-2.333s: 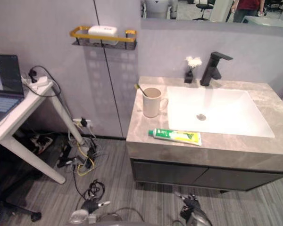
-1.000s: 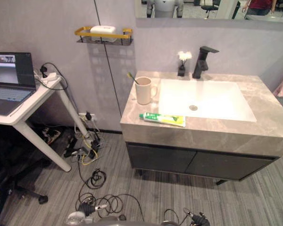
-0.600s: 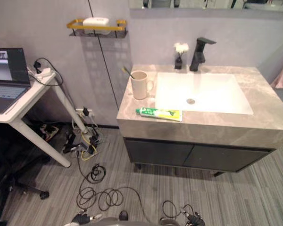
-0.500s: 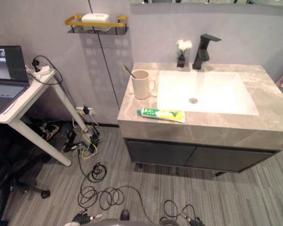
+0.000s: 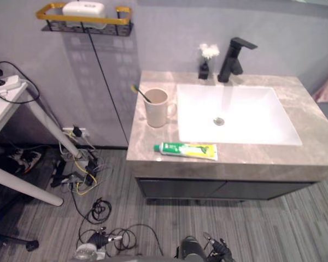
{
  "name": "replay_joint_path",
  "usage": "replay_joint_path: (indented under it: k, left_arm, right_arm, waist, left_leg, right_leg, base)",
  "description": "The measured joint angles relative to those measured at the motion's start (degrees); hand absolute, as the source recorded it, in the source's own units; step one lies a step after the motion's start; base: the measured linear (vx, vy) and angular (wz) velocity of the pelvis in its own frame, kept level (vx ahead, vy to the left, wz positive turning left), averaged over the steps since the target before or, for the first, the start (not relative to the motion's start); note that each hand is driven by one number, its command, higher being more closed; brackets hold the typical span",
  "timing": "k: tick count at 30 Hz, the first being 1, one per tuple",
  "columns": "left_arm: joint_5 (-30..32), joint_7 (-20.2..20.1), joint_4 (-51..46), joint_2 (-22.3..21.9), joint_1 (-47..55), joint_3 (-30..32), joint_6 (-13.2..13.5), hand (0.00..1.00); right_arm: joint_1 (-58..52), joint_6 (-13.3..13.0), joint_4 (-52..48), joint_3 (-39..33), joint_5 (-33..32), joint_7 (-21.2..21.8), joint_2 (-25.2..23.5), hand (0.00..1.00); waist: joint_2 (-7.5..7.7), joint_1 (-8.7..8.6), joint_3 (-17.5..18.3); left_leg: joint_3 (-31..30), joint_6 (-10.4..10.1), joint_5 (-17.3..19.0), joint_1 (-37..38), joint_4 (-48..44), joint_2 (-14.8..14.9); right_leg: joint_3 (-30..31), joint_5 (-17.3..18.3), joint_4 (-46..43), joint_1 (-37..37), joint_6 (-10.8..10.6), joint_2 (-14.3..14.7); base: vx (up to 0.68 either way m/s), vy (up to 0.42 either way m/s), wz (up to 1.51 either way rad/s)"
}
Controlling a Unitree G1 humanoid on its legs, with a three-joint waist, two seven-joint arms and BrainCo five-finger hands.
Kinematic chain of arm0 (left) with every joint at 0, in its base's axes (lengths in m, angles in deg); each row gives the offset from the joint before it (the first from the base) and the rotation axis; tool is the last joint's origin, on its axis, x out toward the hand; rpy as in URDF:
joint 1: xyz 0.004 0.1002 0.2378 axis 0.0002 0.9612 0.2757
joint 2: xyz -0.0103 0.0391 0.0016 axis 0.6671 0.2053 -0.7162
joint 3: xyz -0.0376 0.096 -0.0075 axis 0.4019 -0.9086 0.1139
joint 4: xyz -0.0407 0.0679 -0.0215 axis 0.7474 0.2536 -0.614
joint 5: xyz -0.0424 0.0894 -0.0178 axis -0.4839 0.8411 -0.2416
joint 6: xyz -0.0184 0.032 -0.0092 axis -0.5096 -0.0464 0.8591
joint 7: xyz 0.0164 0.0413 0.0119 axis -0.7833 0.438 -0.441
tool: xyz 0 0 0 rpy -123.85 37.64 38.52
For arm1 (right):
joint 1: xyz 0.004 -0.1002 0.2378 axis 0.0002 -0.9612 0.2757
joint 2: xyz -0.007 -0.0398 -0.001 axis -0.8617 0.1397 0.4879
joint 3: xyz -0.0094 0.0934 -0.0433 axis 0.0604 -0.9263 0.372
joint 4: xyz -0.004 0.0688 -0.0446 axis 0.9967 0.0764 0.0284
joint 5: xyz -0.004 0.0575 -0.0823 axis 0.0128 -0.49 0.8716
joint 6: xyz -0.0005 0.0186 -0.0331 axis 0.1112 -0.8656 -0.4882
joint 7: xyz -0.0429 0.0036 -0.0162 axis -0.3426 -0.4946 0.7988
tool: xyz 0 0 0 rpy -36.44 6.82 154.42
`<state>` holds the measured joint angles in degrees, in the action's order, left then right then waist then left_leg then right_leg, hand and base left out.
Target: Organize washtable
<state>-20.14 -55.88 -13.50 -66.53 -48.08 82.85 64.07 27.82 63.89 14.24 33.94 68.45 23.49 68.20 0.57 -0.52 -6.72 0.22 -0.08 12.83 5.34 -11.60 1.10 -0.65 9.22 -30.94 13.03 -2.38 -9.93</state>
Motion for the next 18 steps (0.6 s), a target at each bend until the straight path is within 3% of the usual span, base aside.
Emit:
replay_joint_path:
  k: [1,4,5,7,8,10,13,18]
  left_arm:
    - [0.0,0.0,0.2,0.3,0.0,0.1,-0.1,0.00]
    - [0.0,0.0,0.5,-2.0,-0.5,-0.2,0.0,0.00]
    - [0.0,0.0,0.6,-2.3,-0.4,-0.2,0.0,0.00]
    - [0.0,0.0,0.6,-2.4,-0.1,0.0,0.1,0.00]
    - [0.0,0.0,0.4,-2.3,0.0,-0.1,0.2,0.00]
    - [0.0,0.1,0.5,-2.1,0.3,0.0,0.1,0.00]
    - [-0.1,0.1,0.5,-1.2,0.3,0.7,0.0,0.00]
    - [-0.1,0.0,0.5,-1.2,0.2,1.4,0.0,0.00]
  right_arm:
    - [-0.1,0.0,0.1,-0.2,-0.1,-0.1,0.1,0.00]
    - [-0.2,0.2,1.2,-0.6,0.0,-0.1,2.1,0.00]
    - [-0.4,0.3,1.3,-0.6,0.0,-0.1,2.3,0.00]
    - [-1.0,0.5,1.3,0.3,0.0,-0.1,2.0,0.00]
    - [-1.3,0.5,1.3,0.7,0.0,-0.1,2.4,0.00]
    - [-1.0,0.5,1.7,1.7,0.0,-0.1,3.6,0.00]
    - [-0.9,0.4,2.0,4.5,0.0,0.0,3.0,0.00]
    - [-0.5,0.3,2.9,4.7,0.0,-0.1,2.9,0.00]
  waist:
    - [0.31,-0.30,0.5]
    - [-2.43,-0.11,1.2]
    - [-2.58,-0.05,1.3]
    - [-0.61,0.31,1.4]
    - [-1.13,0.39,2.5]
    - [-1.74,1.08,4.1]
    - [-0.46,1.32,4.4]
    - [-0.28,1.25,4.3]
  left_leg:
    - [-0.9,-1.0,1.7,-0.3,-1.5,0.3]
    - [-1.7,-1.2,1.8,-0.5,-2.1,2.1]
    - [-1.7,-1.4,1.7,-0.5,-3.1,2.3]
    - [-1.5,-2.8,2.4,-2.3,-8.0,1.6]
    - [-1.5,-4.4,1.2,-1.1,0.7,2.0]
    - [-0.7,-4.0,-1.3,-0.4,3.4,2.7]
    - [-0.6,-4.0,-1.3,-0.6,2.3,2.7]
    - [-1.8,-4.0,-1.2,-0.8,-0.6,3.1]
  right_leg:
    - [0.7,1.4,1.6,-1.5,-2.0,0.3]
    - [0.8,1.5,8.6,-5.5,-2.2,2.5]
    - [0.7,1.3,9.8,-6.7,-2.5,2.7]
    - [1.0,1.0,12.7,-10.1,-2.8,1.6]
    - [0.8,0.8,13.5,-11.0,-3.1,2.0]
    - [1.6,0.3,15.3,-11.3,-4.3,2.9]
    - [0.9,-1.7,20.2,-14.2,-4.1,2.8]
    - [-0.9,-2.9,23.4,-18.0,-3.6,3.2]
  base:
    - [0.16,-0.109,0.14]
    - [0.16,-0.126,0.01]
    - [0.18,-0.058,-0.04]
    - [0.13,-0.028,-0.05]
    - [0.09,-0.023,-0.17]
    - [0.11,0.017,-0.24]
    - [0.11,0.072,0.01]
    - [0.05,0.010,0.15]
